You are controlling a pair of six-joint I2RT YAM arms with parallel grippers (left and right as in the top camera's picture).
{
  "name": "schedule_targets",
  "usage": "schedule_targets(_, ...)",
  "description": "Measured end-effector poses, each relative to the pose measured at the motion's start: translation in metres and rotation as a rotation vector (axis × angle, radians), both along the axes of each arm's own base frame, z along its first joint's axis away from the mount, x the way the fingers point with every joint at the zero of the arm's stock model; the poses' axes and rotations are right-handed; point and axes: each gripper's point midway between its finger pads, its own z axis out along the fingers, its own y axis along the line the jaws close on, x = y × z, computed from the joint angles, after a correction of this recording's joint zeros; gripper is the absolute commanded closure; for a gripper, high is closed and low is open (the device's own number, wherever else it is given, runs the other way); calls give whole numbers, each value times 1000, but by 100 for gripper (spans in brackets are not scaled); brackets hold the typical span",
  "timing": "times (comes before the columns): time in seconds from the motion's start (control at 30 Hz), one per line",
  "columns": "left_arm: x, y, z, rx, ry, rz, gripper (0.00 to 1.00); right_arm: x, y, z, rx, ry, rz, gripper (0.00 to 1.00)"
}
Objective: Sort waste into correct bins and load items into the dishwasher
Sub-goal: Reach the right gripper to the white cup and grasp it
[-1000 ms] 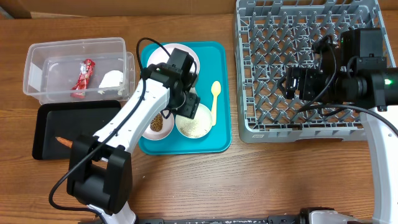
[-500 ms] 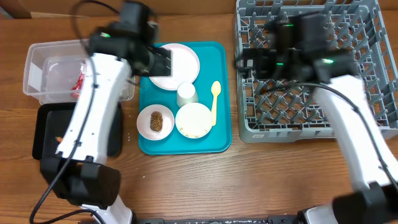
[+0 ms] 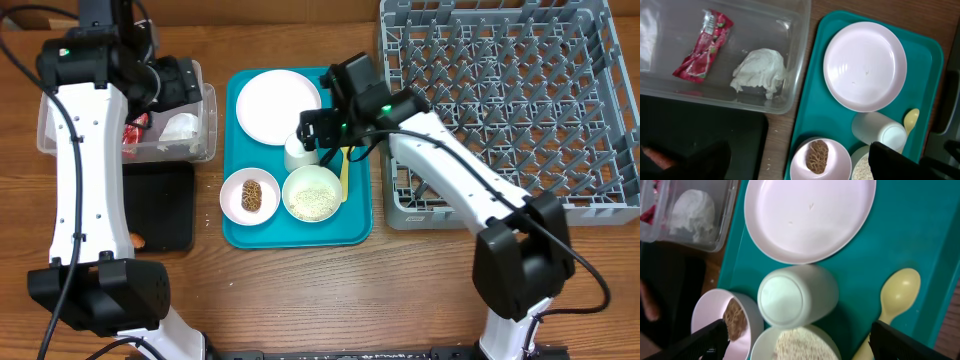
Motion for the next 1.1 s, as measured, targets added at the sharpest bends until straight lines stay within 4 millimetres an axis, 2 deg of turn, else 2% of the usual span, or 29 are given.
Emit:
schedule_targets(0.13,0,4,0,0,0,9,9,2,16,-13,-58,-53,-19,7)
schedule_targets(0.27,0,4,0,1,1,7,9,-3,29,-37,-130,-66,-17,8)
schedule_targets(0.33,-1,4,0,1,1,7,9,-6,31,-50,-156,-56,-17,8)
schedule_targets(0.47,-2,4,-1,0,7,7,9,-3,27,-67,-191,-46,-33,17)
schedule_targets(0.73,-3,4,-1,0,12,6,8,6,28,-65,-186,-80,-49,21)
schedule_targets(0.97,-3,4,-1,0,12,6,8,9,28,-65,-192,-93,-51,41)
schedule_targets(1.1,-3,4,-1,0,12,6,8,11,28,-64,-194,-98,-56,41)
